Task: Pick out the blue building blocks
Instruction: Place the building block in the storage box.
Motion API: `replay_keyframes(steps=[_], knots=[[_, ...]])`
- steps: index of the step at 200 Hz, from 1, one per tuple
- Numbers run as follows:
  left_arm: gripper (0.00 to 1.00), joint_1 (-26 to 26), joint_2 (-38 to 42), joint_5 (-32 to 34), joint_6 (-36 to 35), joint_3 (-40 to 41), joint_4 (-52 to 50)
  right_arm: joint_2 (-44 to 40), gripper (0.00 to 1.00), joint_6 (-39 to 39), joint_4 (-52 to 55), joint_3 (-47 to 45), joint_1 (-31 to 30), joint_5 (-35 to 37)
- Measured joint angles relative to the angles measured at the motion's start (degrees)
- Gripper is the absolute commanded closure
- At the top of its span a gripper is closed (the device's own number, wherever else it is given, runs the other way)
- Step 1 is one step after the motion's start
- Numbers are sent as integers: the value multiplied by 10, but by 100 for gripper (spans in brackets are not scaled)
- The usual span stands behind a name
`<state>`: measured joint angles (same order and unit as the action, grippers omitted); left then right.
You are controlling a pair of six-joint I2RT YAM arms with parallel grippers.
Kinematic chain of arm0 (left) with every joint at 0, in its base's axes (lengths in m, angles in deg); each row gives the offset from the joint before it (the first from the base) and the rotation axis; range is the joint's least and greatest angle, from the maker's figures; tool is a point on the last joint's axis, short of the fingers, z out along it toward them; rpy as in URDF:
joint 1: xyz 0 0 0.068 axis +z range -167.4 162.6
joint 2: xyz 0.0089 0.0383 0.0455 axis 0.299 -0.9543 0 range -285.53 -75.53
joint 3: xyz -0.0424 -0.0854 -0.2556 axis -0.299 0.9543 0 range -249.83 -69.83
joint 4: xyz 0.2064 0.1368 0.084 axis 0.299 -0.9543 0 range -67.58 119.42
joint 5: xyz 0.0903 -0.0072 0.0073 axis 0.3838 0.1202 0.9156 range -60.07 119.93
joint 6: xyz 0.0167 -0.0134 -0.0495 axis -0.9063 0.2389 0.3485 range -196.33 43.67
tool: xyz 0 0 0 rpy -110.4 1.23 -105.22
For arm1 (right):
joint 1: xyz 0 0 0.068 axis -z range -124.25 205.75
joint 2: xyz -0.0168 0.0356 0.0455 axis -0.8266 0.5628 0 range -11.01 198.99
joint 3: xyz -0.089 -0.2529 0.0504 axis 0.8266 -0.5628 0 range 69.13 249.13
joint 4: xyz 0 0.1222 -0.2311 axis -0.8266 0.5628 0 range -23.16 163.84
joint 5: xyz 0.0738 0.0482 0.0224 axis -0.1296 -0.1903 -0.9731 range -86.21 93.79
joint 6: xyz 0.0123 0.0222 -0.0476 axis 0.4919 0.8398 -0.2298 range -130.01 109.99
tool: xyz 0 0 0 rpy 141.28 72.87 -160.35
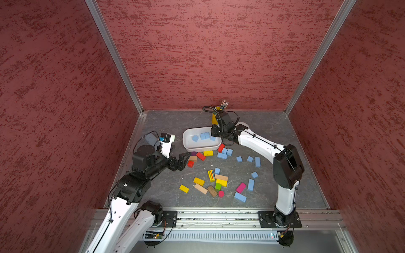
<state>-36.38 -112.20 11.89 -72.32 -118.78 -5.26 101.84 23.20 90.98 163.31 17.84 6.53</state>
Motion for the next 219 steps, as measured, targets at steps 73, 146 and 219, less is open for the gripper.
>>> replay_keyframes(steps=[73,146,219], knots=[[0,0,4,1,0,0,0,144,87,-10,50,182,-47,-26],[0,0,8,1,0,0,0,266,86,-20,114,339,-73,-38],[0,0,8,1,0,0,0,327,84,-20,117,385,-75,-37]])
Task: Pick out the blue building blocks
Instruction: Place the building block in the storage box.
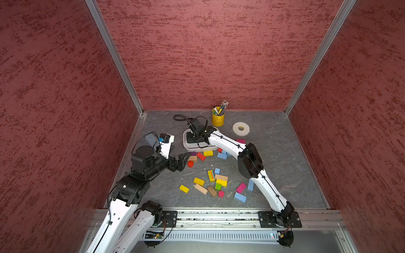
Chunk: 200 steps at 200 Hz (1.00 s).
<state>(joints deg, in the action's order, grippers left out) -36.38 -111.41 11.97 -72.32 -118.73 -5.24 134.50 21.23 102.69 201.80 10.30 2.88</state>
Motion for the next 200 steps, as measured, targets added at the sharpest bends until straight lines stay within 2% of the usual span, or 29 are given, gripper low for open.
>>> replay_keyframes(steps=[42,121,157,200], knots=[[0,0,0,0,0,0,0,22,84,-2,-5,11,0,19],[0,0,0,0,0,0,0,36,79,-13,-32,11,0,111],[0,0,0,0,0,0,0,36,67,-17,-47,11,0,142],[0,0,0,0,0,0,0,38,53,-16,-59,21,0,140]])
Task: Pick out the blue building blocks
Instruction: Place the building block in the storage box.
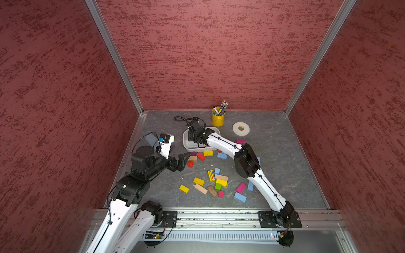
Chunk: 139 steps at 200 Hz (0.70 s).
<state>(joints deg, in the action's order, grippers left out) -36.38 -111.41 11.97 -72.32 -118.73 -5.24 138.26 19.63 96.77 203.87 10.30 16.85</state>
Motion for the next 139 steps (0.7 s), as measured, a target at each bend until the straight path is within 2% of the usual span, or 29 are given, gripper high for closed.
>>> replay_keyframes(steps=[37,91,114,139], knots=[[0,0,0,0,0,0,0,0,47,1,-11,6,0,-13],[0,0,0,0,0,0,0,-11,33,-1,-5,6,0,-21],[0,0,0,0,0,0,0,-45,28,-6,0,0,0,-21],[0,0,-1,0,0,0,0,-124,24,-12,-6,-53,0,-16]])
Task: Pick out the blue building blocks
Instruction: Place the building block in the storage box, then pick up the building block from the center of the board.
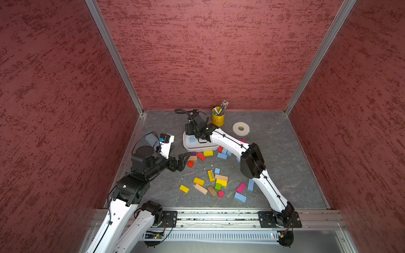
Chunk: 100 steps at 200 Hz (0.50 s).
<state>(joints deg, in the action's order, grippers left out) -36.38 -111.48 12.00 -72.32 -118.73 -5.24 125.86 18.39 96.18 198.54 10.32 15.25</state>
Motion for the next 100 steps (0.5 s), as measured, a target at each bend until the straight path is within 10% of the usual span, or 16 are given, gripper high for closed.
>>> replay_keyframes(steps=[100], knots=[[0,-9,-36,-17,0,0,3,-340,2,-41,-111,-387,1,64]])
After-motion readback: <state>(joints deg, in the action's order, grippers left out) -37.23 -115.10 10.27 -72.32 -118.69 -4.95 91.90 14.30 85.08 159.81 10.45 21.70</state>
